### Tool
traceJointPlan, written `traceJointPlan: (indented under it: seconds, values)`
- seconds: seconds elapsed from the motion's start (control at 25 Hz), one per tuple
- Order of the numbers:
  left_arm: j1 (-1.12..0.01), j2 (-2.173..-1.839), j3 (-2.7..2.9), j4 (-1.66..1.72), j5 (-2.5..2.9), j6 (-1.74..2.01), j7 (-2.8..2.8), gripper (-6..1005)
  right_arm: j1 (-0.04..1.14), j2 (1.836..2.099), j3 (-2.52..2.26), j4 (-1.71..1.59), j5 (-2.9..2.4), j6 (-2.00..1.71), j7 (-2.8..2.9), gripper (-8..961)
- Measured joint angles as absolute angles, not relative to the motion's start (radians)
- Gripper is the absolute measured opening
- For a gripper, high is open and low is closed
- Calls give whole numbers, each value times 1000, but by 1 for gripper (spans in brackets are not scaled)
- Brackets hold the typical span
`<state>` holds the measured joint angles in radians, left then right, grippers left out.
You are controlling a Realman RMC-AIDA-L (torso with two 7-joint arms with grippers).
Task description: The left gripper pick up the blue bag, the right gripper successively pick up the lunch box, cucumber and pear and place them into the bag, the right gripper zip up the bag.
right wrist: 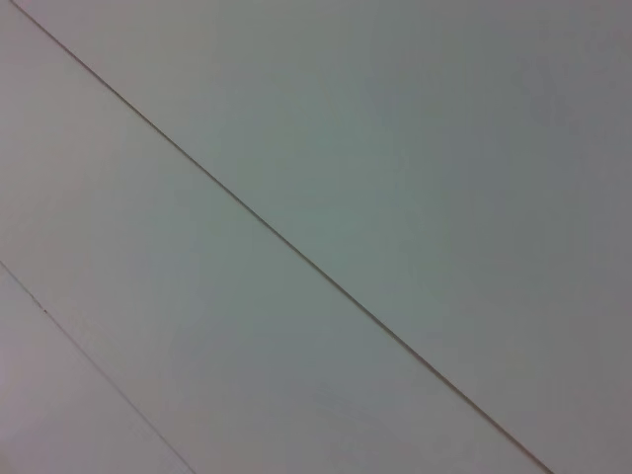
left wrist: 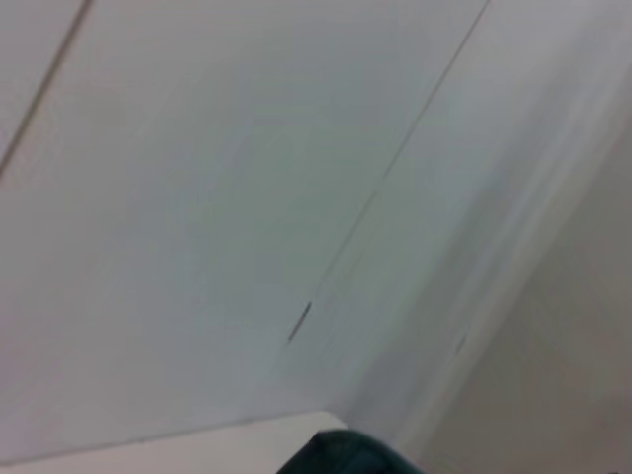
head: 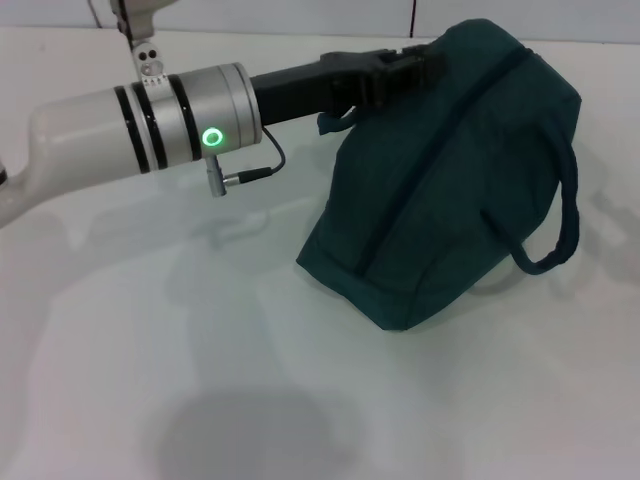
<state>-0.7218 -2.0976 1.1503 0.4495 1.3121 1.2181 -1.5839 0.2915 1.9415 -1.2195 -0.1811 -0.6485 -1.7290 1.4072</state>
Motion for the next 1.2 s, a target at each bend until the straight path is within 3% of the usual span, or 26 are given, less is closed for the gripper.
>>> traceJointPlan:
  seconds: [0.16, 0.4, 0.56, 0.88, 1.12, 1.2]
  values:
    - [-711, -2097, 1151, 454, 1279, 1225, -1561, 373, 292, 1943, -1219, -181, -648, -1730, 1407, 707]
    - [-698, -2092, 1146, 467, 1212, 1272, -1491, 584, 297, 1941, -1221, -200, -654, -1763, 1389, 708]
    - [-687, -2080, 1136, 510, 1211, 1349, -1464, 668, 298, 1943, -1229, -250, -674, -1806, 1322, 713]
    - [-588, -2003, 1128, 654, 1228, 1552, -1454, 830, 333, 1954, -1230, -349, -851, -1846, 1140, 722]
    - [-480, -1958, 1127, 757, 1300, 1687, -1386, 892, 374, 1960, -1230, -426, -1069, -1853, 1010, 879]
    - [-453, -1954, 1126, 776, 1333, 1715, -1376, 892, 374, 1972, -1230, -465, -1144, -1854, 974, 878]
